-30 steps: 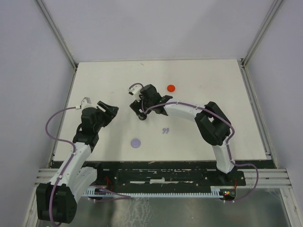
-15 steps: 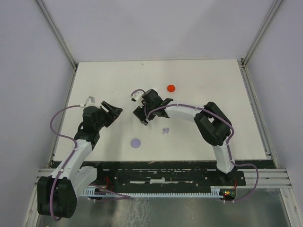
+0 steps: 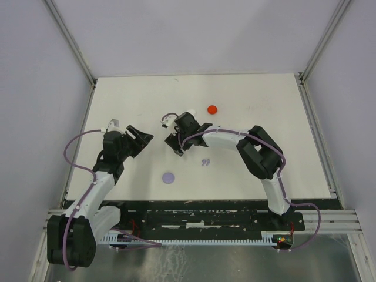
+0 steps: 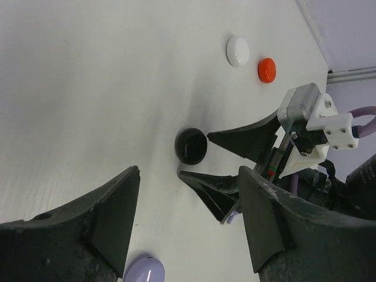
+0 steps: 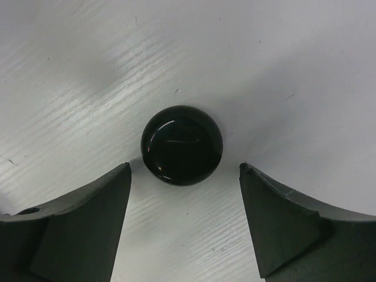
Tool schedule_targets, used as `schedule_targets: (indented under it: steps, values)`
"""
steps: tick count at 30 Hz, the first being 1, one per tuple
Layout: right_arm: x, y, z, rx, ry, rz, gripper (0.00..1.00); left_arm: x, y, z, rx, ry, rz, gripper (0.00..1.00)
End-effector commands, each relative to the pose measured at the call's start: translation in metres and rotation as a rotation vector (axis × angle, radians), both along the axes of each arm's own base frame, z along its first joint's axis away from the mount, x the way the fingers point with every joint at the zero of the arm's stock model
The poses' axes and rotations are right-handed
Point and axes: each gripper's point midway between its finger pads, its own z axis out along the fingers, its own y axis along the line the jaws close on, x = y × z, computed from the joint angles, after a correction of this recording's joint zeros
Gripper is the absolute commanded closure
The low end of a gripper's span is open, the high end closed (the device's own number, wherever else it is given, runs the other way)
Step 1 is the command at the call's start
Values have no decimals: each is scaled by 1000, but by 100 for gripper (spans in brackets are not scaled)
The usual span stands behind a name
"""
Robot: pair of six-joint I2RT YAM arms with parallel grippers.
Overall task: Insert the wireless bluetooth earbuds into the charging case
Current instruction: Pick up the charging case at the center of the board.
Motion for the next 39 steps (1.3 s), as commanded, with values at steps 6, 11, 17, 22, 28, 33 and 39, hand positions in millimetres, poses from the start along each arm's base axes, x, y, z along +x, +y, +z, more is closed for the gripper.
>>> schedule_targets:
  steps: [6,11,17,22,28,33,39]
  values:
    - [15,20,11,36,-58,22,23,13,-1,30,10,-104,-32,27]
    - [16,18,6,25,-58,15,29,13,-1,29,7,-104,-33,26]
    - [17,17,4,16,-64,7,39,13,0,28,7,-101,-33,27]
    - [20,11,11,24,-102,-7,57,14,-2,26,-2,-106,-44,27]
    - [15,4,57,192,-199,33,64,14,-26,26,-101,-171,-157,27]
    - [-2,-15,91,237,-219,88,65,10,-52,29,-209,-211,-309,28]
    - [-19,-22,111,257,-200,121,66,4,-73,33,-304,-239,-448,28]
